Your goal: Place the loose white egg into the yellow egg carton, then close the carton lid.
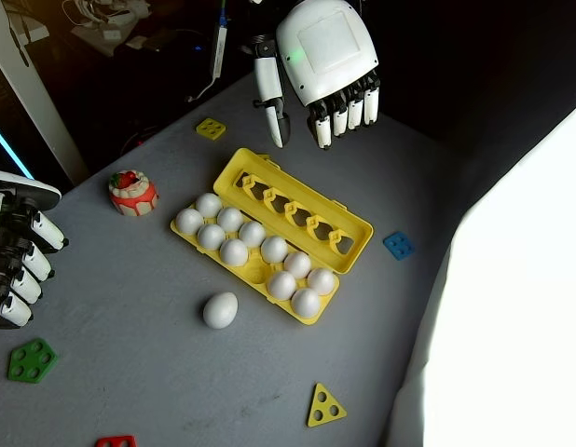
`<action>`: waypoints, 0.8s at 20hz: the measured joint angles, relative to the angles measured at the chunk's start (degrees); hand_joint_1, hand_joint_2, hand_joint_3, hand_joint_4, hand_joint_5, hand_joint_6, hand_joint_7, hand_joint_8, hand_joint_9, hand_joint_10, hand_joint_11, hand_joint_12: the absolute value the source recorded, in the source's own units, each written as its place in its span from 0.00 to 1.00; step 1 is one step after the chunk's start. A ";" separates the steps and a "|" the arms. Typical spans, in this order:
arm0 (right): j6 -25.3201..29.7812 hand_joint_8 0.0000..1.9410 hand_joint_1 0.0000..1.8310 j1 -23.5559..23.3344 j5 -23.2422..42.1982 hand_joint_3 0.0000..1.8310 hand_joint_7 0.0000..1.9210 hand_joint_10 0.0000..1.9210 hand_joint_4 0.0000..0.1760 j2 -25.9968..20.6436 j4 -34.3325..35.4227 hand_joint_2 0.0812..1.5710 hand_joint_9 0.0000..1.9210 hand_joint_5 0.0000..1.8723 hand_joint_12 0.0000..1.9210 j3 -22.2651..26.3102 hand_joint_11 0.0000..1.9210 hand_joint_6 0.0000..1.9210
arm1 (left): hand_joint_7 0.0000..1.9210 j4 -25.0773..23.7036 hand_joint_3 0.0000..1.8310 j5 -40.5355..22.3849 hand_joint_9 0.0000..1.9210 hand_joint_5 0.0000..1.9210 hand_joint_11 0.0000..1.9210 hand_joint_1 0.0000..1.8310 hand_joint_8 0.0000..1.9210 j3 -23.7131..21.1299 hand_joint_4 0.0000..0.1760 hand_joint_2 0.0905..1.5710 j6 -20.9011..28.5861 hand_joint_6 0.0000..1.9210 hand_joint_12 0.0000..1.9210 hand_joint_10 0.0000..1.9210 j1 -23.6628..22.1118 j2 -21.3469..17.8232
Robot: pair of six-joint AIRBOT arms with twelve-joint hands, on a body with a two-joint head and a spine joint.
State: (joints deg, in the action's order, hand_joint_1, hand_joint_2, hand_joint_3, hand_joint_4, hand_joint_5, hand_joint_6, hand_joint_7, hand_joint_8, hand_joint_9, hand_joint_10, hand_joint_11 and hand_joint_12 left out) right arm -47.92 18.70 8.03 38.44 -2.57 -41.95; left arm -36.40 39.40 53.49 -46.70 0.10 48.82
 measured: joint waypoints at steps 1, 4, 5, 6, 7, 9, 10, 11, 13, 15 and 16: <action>0.00 0.02 0.06 0.00 -0.04 0.08 0.05 0.04 0.00 0.00 0.04 0.77 0.01 0.01 0.00 -0.24 0.00 0.04 | 0.02 0.44 0.04 0.00 0.02 0.02 0.00 0.03 0.01 0.00 0.00 0.84 0.02 0.02 0.16 0.02 0.00 0.02; -0.11 0.00 0.10 0.48 -0.26 0.01 0.05 0.01 0.00 0.17 0.02 0.81 0.02 0.03 0.00 -0.44 0.00 0.01 | 0.02 0.42 0.01 -0.07 0.02 0.02 0.00 0.05 0.00 -0.11 0.00 0.86 -0.24 0.00 0.15 0.00 0.26 0.02; -0.52 0.00 0.10 0.48 0.00 0.01 0.05 0.01 0.00 0.17 0.02 0.81 0.02 0.03 0.00 -0.48 0.00 0.01 | 0.01 0.26 0.01 -0.44 0.02 0.02 0.00 0.04 0.00 -0.11 0.00 0.87 -0.26 0.00 0.14 0.00 0.24 0.00; -1.62 0.00 0.10 0.48 0.72 0.01 0.05 0.01 0.00 0.17 0.02 0.81 0.02 0.03 0.00 -0.63 0.00 0.01 | 0.03 0.15 0.00 -0.37 0.03 0.03 0.00 0.04 0.00 -0.11 0.00 0.87 -0.26 0.01 0.17 0.00 0.26 0.02; -3.15 0.00 0.09 0.66 1.84 0.01 0.05 0.01 0.00 0.15 0.04 0.80 0.02 0.03 0.00 -0.76 0.00 0.01 | 0.03 0.22 0.00 0.00 0.03 0.03 0.00 0.03 0.00 -0.35 0.00 0.87 -0.24 0.00 0.18 0.00 0.26 0.00; -6.25 0.00 0.11 1.95 3.91 0.00 0.05 0.01 0.00 0.17 0.00 0.80 0.02 0.03 0.00 -0.81 0.00 0.01 | 0.03 0.37 0.00 0.07 0.03 0.03 0.00 0.05 0.00 -0.85 0.00 0.87 -0.37 0.00 0.18 0.00 0.26 -0.04; -6.38 0.00 0.13 2.69 5.18 0.00 0.05 0.01 0.00 0.24 0.02 0.79 0.02 0.03 0.00 -0.81 0.00 0.01 | 0.03 0.37 0.00 0.02 0.03 0.03 0.00 0.04 0.00 -1.20 0.00 0.87 -0.42 0.00 0.17 0.00 0.33 -0.04; -6.38 0.00 0.14 3.30 6.21 0.00 0.05 0.01 0.00 0.31 0.04 0.79 0.02 0.03 0.00 -0.94 0.00 0.01 | 0.03 0.37 0.00 -0.24 0.03 0.03 0.00 0.04 0.00 -1.18 0.00 0.87 -0.39 0.00 0.18 0.00 0.72 0.00; -6.38 0.00 0.22 3.61 7.04 0.00 0.04 0.01 0.00 0.39 1.16 0.76 0.02 0.02 0.00 -1.27 0.00 0.00 | 0.03 0.46 0.00 -0.02 0.03 0.04 0.00 0.05 0.00 -1.38 0.00 0.86 -0.37 0.00 0.19 0.00 1.03 0.00; -6.40 0.00 0.31 3.61 7.23 0.00 0.04 0.01 0.00 0.66 2.99 0.73 0.02 0.01 0.00 -1.70 0.00 0.00 | 0.03 0.28 0.00 0.04 0.03 0.03 0.00 0.07 0.00 -1.64 0.00 0.86 -0.42 0.00 0.18 0.00 1.03 0.00; -6.40 0.00 0.37 3.58 6.91 0.00 0.03 0.00 0.00 1.29 4.02 0.71 0.01 0.00 0.00 -2.25 0.00 0.00 | 0.03 0.20 0.00 0.02 0.03 0.03 0.00 0.08 0.00 -1.92 0.00 0.85 -0.44 0.00 0.18 0.00 1.03 -0.02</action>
State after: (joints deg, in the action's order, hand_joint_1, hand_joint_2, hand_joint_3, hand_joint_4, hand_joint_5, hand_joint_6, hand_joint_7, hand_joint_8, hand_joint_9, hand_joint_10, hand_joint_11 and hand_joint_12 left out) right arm -54.33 22.28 14.94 39.72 1.45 -44.21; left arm -36.21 39.42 51.57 -47.13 1.13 48.80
